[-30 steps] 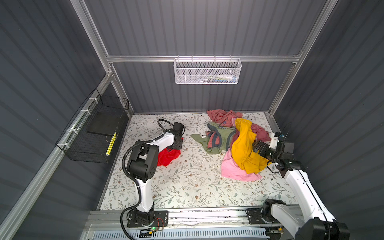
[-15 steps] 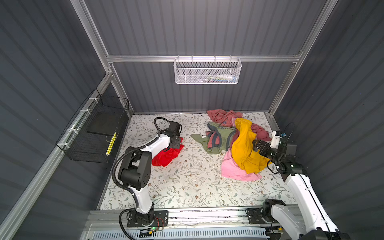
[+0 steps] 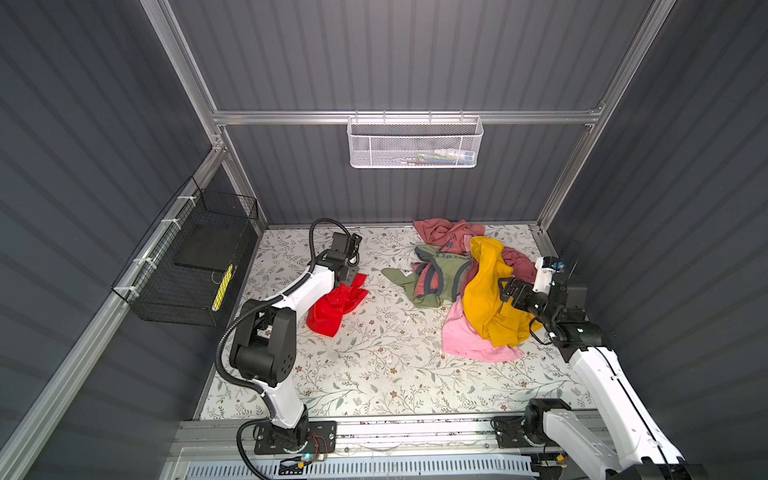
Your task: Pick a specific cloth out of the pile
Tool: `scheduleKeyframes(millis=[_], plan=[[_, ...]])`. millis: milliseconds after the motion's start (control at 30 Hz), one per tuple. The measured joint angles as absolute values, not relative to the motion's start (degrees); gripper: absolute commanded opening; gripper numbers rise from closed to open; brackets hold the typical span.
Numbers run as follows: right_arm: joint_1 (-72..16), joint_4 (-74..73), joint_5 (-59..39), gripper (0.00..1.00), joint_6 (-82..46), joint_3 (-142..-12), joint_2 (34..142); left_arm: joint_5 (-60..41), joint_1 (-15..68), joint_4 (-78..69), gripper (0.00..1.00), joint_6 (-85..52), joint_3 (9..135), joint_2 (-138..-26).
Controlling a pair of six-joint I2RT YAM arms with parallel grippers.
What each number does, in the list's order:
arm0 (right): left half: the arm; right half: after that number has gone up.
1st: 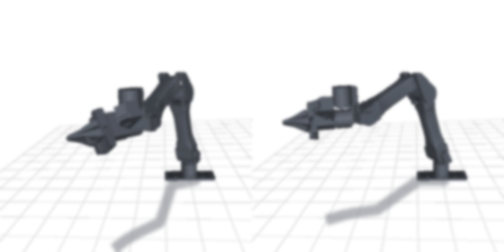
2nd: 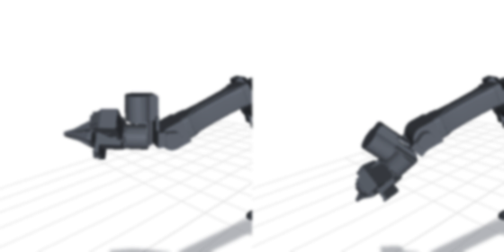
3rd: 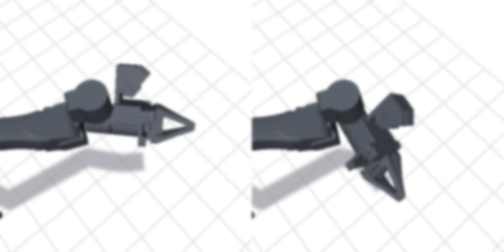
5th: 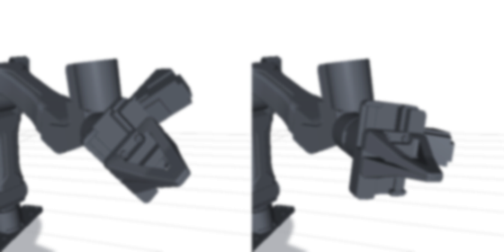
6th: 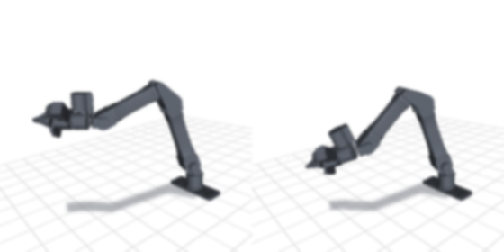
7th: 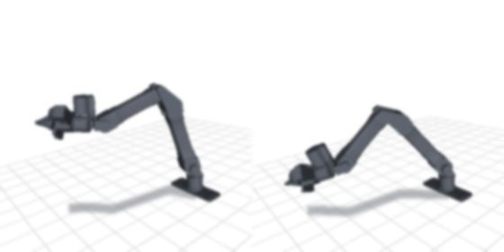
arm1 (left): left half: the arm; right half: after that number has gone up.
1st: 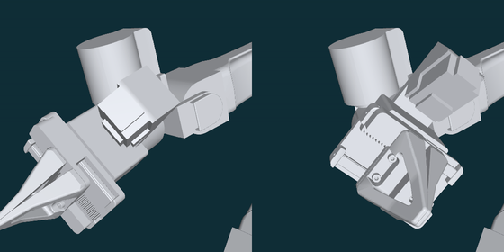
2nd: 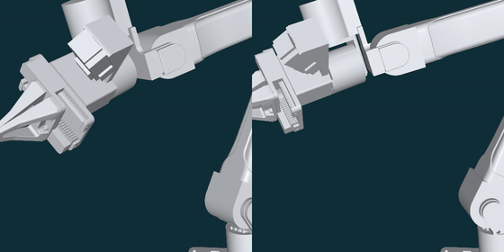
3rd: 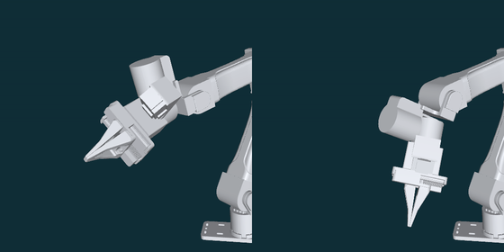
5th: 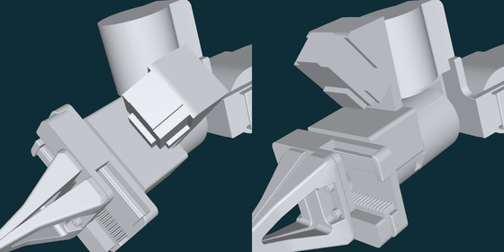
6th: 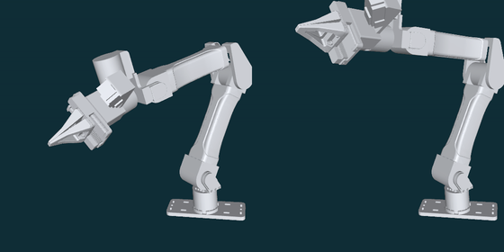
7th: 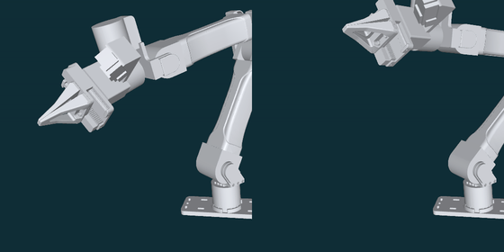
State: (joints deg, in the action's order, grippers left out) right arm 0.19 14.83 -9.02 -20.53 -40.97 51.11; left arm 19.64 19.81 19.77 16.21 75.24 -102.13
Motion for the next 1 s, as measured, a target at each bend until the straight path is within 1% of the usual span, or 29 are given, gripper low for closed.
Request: scheduleKeyframes(millis=[67,167,333,433,567,833,867,933,1000], plan=[[-0.2,14.7,-8.7,0.98,-20.5,-41.0,51.2,18.8,19.8,19.4,0.0,16.1,75.8,-103.3],[-0.8,14.8,-8.5,0.98,-20.5,-41.1,52.1,17.9,19.8,19.2,0.06,14.5,75.8,-104.7],[-1.8,15.0,-8.3,0.98,-20.5,-42.1,54.1,17.0,19.9,20.8,0.1,9.0,76.2,-110.3],[-2.2,15.0,-8.3,0.98,-20.5,-42.8,55.1,17.0,20.1,21.4,0.11,5.8,76.2,-113.7],[-2.7,15.0,-8.1,0.98,-20.5,-43.2,55.9,18.0,20.4,22.3,0.11,3.7,77.3,-114.4],[-2.9,15.2,-7.0,0.98,-20.3,-43.2,56.4,23.2,20.1,23.1,0.13,5.0,82.0,-118.2],[-2.8,15.2,-6.9,0.98,-20.3,-43.2,56.5,23.4,19.7,23.0,0.14,5.6,82.9,-118.8],[-2.9,15.3,-6.6,0.98,-20.3,-43.2,56.7,23.6,18.7,21.9,0.2,7.4,84.3,-120.0],[-2.9,15.3,-6.1,0.98,-20.1,-43.2,56.8,23.4,17.3,19.9,0.23,9.9,85.0,-120.8]])
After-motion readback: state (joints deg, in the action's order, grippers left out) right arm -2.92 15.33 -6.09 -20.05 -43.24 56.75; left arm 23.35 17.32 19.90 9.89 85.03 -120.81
